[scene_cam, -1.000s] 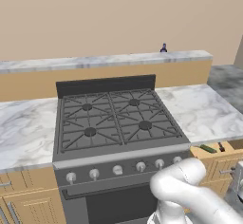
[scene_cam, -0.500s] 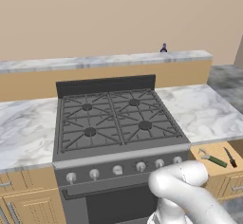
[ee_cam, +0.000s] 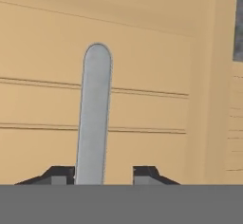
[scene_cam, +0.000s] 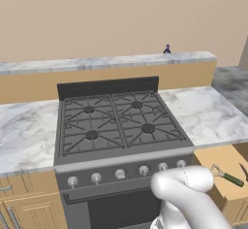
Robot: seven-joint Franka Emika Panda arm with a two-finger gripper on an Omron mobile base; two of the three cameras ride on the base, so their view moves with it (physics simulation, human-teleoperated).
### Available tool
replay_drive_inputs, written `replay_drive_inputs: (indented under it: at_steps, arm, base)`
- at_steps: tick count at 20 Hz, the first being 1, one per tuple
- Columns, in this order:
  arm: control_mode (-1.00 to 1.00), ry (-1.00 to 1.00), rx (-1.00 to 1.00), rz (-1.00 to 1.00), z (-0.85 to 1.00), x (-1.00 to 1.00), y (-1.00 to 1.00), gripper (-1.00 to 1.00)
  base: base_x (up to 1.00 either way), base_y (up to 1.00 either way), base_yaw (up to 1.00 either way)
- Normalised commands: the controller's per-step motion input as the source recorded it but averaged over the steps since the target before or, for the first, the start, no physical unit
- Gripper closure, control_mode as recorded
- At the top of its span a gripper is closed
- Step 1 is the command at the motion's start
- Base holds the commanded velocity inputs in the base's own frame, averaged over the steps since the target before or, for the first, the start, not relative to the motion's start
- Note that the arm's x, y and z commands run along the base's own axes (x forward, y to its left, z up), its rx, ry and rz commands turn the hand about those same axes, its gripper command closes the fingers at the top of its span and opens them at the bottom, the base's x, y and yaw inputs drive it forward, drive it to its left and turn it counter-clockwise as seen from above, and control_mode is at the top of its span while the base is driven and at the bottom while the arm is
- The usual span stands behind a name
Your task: Open the drawer on the right and place the cutting tools on the cutting board.
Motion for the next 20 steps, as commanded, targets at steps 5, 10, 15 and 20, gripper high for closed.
replay_drive_inputs:
  at_steps: [5,10,15,20]
  arm:
    - [-1.0,-0.09,0.03,-0.03,0.48,-0.93,0.0,-1.0]
    - [-1.0,-0.12,0.07,-0.05,0.98,-0.72,0.0,-1.0]
    - [-1.0,-0.01,0.05,-0.04,1.0,-0.28,0.02,-1.0]
    - [-1.0,0.03,0.0,-0.03,1.0,0.0,0.1,-1.0]
  base:
    - [0.0,0.0,0.0]
    - [0.0,0.0,0.0]
    - [0.0,0.0,0.0]
    - [0.0,0.0,0.0]
